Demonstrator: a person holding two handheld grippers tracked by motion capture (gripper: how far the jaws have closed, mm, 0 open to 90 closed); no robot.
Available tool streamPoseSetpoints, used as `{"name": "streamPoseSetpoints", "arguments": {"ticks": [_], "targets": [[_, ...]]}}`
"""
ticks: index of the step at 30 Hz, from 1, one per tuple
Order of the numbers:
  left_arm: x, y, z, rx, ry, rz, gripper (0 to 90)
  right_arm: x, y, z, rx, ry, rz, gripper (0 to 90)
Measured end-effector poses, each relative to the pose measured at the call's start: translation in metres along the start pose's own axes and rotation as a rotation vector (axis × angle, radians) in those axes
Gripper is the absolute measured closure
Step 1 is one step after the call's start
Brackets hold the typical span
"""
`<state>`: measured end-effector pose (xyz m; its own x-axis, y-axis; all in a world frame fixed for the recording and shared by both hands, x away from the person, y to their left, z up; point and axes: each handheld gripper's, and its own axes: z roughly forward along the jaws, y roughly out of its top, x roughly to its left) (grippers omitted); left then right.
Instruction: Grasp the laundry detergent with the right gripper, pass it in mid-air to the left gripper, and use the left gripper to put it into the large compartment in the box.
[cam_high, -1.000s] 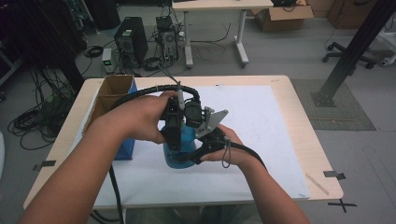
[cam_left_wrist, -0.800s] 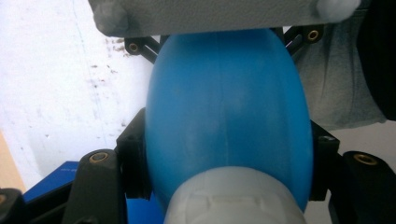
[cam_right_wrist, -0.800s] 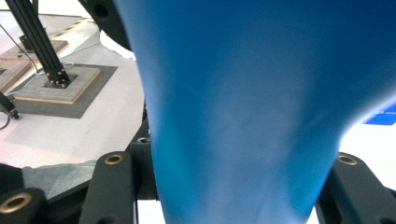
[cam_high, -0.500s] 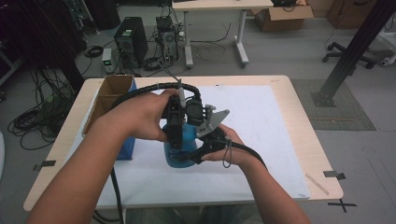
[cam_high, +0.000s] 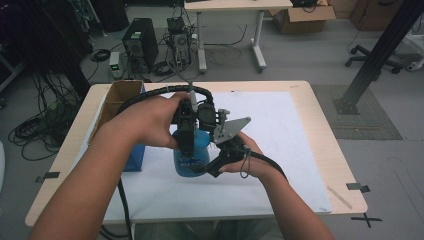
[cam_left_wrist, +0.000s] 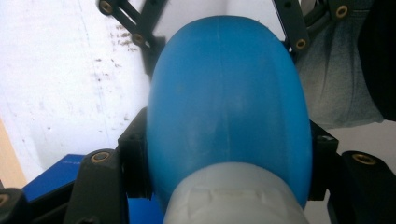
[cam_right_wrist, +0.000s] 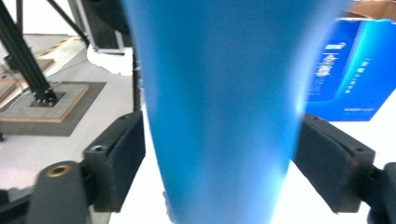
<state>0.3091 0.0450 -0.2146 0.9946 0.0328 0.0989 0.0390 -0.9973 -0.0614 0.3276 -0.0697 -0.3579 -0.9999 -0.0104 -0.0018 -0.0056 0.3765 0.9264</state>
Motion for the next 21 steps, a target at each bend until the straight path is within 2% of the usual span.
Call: {"name": "streamPoseSetpoints", "arguments": {"ticks": [12,21], "targets": [[0.002,0.0,-0.004,-0.003,0.0,-0.005,37.9,-0.005,-0.005,-0.006,-0.012,-0.02,0.04,4.4],[0.004,-0.001,-0.007,-0.008,0.007,-0.005,37.8,-0.008,-0.006,-0.017,-0.032,-0.01,0.084,0.2]]}}
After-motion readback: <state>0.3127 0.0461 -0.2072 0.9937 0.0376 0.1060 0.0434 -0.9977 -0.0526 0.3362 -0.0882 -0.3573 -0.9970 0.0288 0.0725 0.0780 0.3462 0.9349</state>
